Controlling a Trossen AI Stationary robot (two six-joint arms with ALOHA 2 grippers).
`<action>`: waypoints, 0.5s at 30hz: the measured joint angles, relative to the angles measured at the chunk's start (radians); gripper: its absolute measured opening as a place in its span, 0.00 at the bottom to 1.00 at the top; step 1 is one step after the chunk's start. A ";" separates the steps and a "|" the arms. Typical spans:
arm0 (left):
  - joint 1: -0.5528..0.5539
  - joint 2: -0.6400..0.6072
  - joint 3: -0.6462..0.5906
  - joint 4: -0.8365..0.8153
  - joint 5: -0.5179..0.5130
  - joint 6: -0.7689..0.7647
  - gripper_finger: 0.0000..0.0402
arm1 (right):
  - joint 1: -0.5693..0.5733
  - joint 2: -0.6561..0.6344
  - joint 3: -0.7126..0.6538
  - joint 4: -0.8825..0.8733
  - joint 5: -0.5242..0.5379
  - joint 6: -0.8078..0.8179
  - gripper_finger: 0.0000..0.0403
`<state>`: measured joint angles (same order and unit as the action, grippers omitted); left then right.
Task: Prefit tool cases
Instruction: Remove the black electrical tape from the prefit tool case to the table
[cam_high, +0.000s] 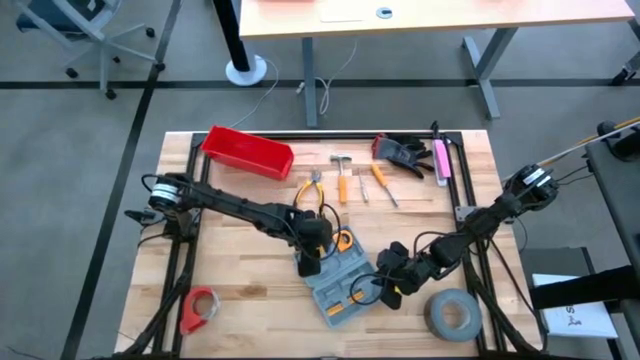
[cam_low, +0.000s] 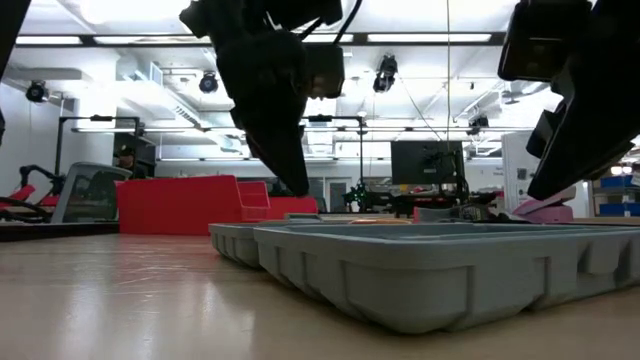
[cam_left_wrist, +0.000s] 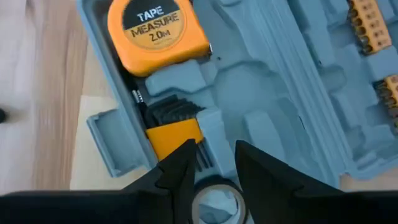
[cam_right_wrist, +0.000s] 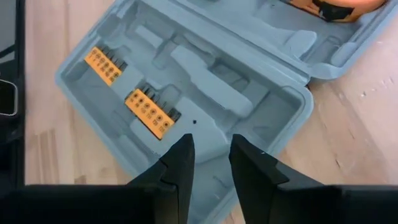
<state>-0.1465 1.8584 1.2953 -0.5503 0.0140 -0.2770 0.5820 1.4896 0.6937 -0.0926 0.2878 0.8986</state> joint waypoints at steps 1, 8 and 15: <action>-0.002 0.000 0.000 0.000 0.000 -0.009 0.30 | -0.003 0.000 0.000 -0.004 0.000 -0.001 0.21; -0.004 0.005 0.000 -0.069 0.022 -0.046 0.30 | -0.009 0.000 0.000 -0.005 0.000 -0.009 0.20; -0.025 0.048 0.000 -0.117 0.130 -0.065 0.31 | -0.013 0.000 0.000 -0.007 0.001 -0.020 0.19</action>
<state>-0.1712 1.9067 1.2953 -0.6672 0.1443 -0.3424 0.5686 1.4895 0.6937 -0.0997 0.2886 0.8786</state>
